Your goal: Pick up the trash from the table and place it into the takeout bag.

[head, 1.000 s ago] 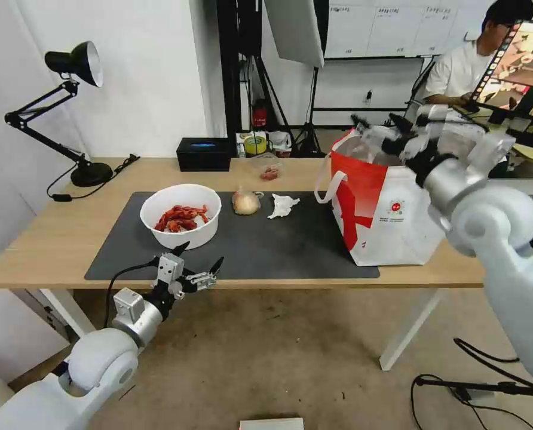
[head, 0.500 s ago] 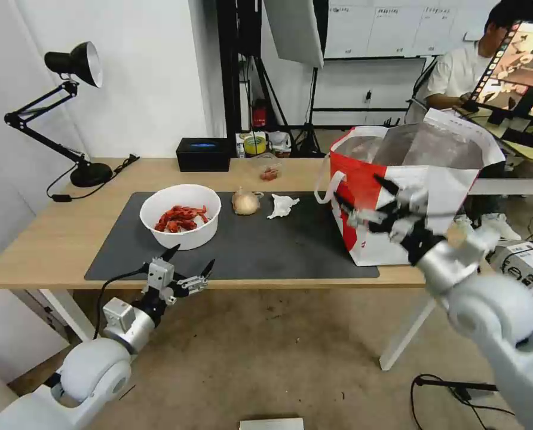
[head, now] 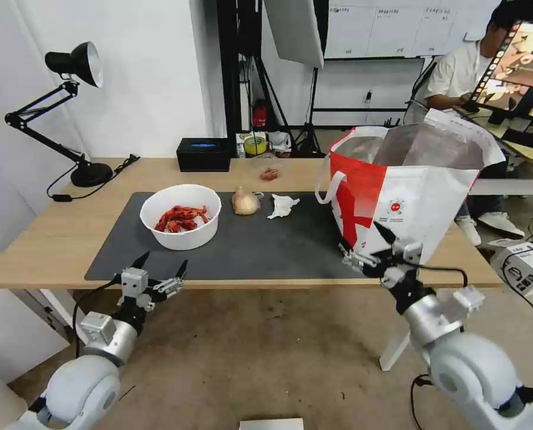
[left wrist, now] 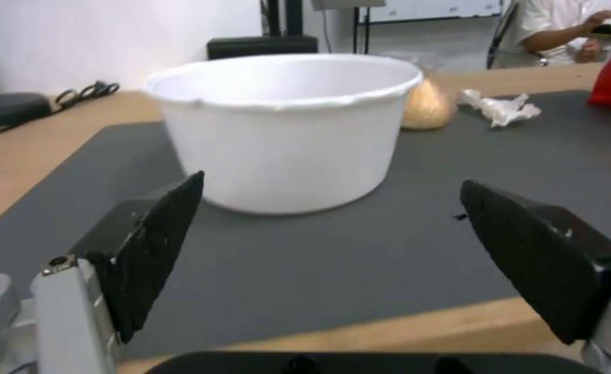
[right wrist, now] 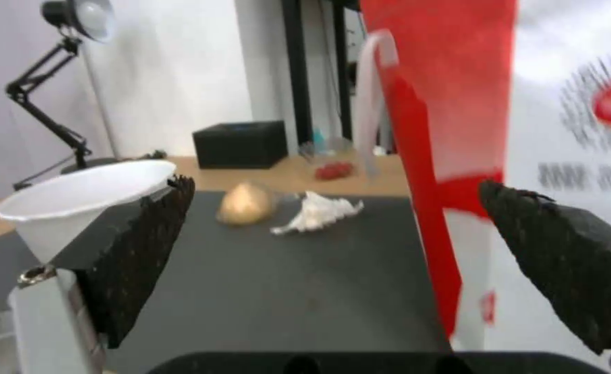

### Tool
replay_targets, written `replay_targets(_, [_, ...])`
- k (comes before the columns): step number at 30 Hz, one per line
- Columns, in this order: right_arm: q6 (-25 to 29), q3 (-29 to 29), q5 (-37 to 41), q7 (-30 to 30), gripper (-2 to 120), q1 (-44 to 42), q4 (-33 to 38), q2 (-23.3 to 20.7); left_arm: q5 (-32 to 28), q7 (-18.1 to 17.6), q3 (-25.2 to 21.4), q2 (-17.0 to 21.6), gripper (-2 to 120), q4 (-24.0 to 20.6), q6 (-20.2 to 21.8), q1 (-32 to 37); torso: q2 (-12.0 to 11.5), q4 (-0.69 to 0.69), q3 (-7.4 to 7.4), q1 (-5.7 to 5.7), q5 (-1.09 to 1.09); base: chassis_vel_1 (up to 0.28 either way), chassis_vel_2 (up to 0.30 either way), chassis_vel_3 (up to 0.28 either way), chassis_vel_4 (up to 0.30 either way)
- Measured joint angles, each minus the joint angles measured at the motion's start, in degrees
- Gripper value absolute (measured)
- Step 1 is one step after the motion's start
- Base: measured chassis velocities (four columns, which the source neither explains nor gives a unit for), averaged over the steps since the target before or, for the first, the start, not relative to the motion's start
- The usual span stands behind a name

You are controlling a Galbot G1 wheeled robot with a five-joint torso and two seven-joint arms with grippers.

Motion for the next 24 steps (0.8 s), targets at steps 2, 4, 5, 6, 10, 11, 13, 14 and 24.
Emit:
replay_targets(2, [0.9,0.0,-0.6,0.1,100,-1.1,-0.4,0.5,0.3,0.1,-0.5,-0.4,100,-0.1,-0.1,0.9,0.0,0.00,0.00,0.00,0.01,0.000,0.000,0.000,0.000])
replay_targets(4, [2.1,-0.6,-1.5,0.4,100,-2.8,-1.7,1.4,1.0,0.8,-1.3,-1.3,100,0.1,-0.9,3.1,0.0,0.00,0.00,0.00,0.01,0.000,0.000,0.000,0.000])
replay_targets(5, [2.1,-0.6,-1.5,0.4,100,-2.8,-1.7,1.4,1.0,0.8,-1.3,-1.3,100,0.1,-0.9,3.1,0.0,0.00,0.00,0.00,0.01,0.000,0.000,0.000,0.000])
replay_targets(6, [2.7,-1.0,-1.9,0.4,100,-3.4,-2.4,1.7,1.6,1.4,-1.8,-1.9,100,0.4,-1.3,4.1,0.0,0.00,0.00,0.00,0.01,0.000,0.000,0.000,0.000])
replay_targets(10, [4.0,-2.0,-3.3,0.1,100,-4.8,-4.3,2.7,2.9,3.2,-3.2,-3.2,100,1.9,-2.8,6.5,0.0,0.01,0.00,0.00,0.01,0.000,0.000,0.000,0.000])
replay_targets(11, [4.2,-2.3,-3.6,0.0,100,-5.2,-4.6,2.9,3.0,3.6,-3.6,-3.2,100,2.6,-3.4,6.9,0.0,0.01,0.00,0.00,0.01,0.000,0.000,0.000,0.000])
replay_targets(13, [4.3,-2.5,-3.7,0.0,100,-5.3,-4.7,3.1,3.1,4.1,-4.1,-3.2,100,3.3,-3.9,7.1,0.0,0.00,0.00,0.00,0.00,0.000,0.000,0.000,0.000])
replay_targets(14, [4.3,-2.6,-3.8,0.0,100,-5.3,-4.8,3.1,3.0,4.5,-4.4,-3.2,100,3.7,-4.1,7.3,0.0,0.00,0.01,0.00,0.00,0.000,0.000,0.000,0.000])
replay_targets(24, [4.0,-2.8,-3.9,0.0,100,-5.5,-5.1,3.3,2.8,5.4,-4.6,-3.6,100,4.1,-4.5,7.5,0.0,0.01,0.01,0.00,0.01,0.000,0.000,0.000,0.000])
